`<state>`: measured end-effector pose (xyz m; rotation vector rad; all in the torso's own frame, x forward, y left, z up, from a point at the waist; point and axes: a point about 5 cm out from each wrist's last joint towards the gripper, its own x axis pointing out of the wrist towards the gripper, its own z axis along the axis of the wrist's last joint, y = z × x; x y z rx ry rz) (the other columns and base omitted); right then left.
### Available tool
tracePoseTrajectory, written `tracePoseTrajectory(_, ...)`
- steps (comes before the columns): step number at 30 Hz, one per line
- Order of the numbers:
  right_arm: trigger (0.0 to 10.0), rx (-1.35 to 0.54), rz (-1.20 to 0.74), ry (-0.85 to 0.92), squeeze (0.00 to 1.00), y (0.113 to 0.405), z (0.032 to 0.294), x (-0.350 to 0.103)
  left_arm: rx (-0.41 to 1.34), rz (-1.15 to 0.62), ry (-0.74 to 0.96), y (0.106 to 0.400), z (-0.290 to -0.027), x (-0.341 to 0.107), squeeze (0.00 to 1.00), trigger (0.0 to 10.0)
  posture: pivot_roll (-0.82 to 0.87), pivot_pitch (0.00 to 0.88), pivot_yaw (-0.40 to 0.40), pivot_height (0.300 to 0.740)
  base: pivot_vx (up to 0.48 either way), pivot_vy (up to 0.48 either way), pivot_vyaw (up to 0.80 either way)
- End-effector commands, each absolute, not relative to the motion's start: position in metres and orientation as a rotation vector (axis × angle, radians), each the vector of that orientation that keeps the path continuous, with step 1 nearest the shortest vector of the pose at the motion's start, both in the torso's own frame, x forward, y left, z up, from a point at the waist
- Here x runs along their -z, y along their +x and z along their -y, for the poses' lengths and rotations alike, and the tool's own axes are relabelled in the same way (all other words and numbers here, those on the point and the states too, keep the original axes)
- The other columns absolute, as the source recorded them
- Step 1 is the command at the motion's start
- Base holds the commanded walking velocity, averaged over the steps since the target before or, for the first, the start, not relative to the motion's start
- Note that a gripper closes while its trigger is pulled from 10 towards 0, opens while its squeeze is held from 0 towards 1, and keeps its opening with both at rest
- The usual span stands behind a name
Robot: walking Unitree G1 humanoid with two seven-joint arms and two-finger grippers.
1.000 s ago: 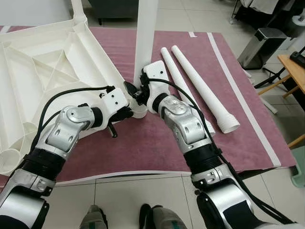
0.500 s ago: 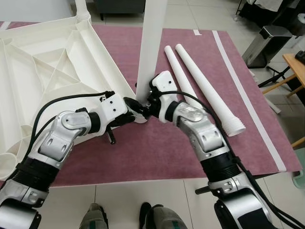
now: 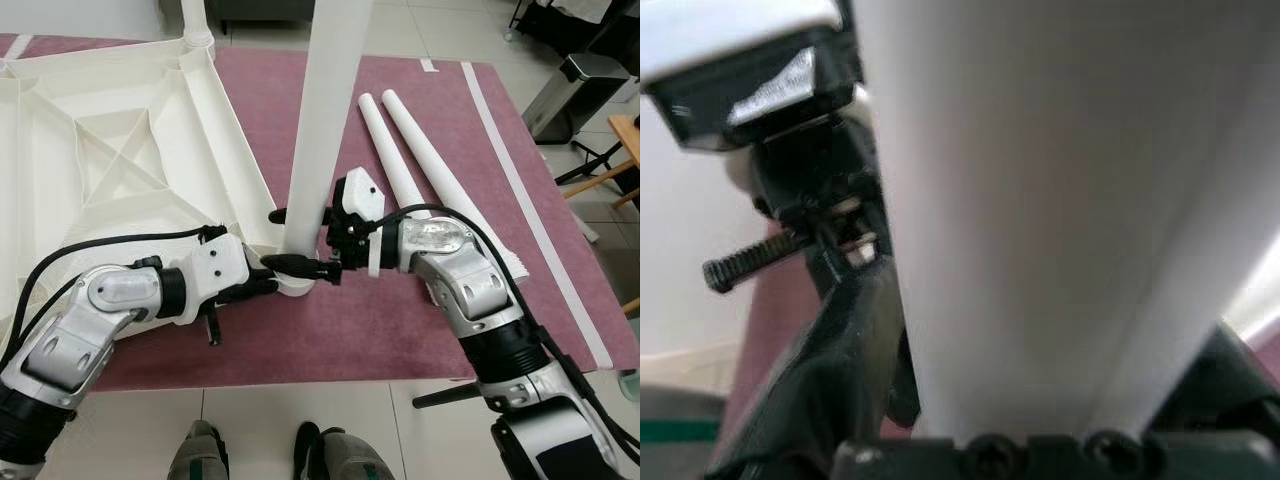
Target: Building children table
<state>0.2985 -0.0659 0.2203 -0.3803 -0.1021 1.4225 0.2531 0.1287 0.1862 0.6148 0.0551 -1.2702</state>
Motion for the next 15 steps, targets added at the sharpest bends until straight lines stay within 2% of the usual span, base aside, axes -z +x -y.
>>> tracePoseTrajectory(1, 8.4, -1.519, 0.054, -0.365, 0.00, 0.289, 0.061, -0.208, 1.477, 0.022, 0.605, 0.232, -0.115, -0.199, 0.00, 0.0, 0.14, 0.163, -0.058, 0.740, 0.000, 0.000, 0.00)
tracePoseTrajectory(2, 8.4, -1.548, 0.044, -0.359, 0.00, 0.286, 0.060, -0.206, 1.488, 0.021, 0.599, 0.229, -0.115, -0.199, 0.00, 0.0, 0.14, 0.163, -0.058, 0.740, 0.000, 0.000, 0.00)
tracePoseTrajectory(3, 1.4, -1.573, 0.037, -0.353, 0.00, 0.283, 0.058, -0.203, 1.492, 0.021, 0.597, 0.228, -0.114, -0.199, 0.00, 0.0, 0.14, 0.165, -0.058, 0.740, 0.000, 0.000, 0.00)
tracePoseTrajectory(5, 1.4, -1.587, 0.034, -0.349, 0.00, 0.281, 0.057, -0.201, 1.493, 0.020, 0.596, 0.227, -0.114, -0.199, 0.00, 0.0, 0.14, 0.165, -0.058, 0.740, 0.000, 0.000, 0.00)
tracePoseTrajectory(6, 0.0, -1.588, 0.034, -0.339, 0.00, 0.280, 0.056, -0.200, 1.490, 0.018, 0.594, 0.227, -0.113, -0.199, 0.00, 0.0, 0.14, 0.166, -0.058, 0.740, 0.000, 0.000, 0.00)
tracePoseTrajectory(9, 0.0, -1.560, 0.028, -0.325, 0.00, 0.282, 0.053, -0.199, 1.470, 0.018, 0.589, 0.228, -0.113, -0.198, 0.00, 0.0, 0.14, 0.168, -0.057, 0.740, 0.000, 0.000, 0.00)
tracePoseTrajectory(12, 0.0, -1.420, 0.023, -0.332, 0.00, 0.294, 0.051, -0.195, 1.404, 0.014, 0.581, 0.237, -0.112, -0.198, 0.00, 0.0, 0.13, 0.171, -0.055, 0.740, 0.000, 0.000, 0.00)
tracePoseTrajectory(15, 0.0, -1.375, 0.021, -0.334, 0.00, 0.298, 0.050, -0.194, 1.374, 0.013, 0.582, 0.242, -0.111, -0.198, 0.00, 0.0, 0.13, 0.172, -0.054, 0.740, 0.000, 0.000, 0.00)
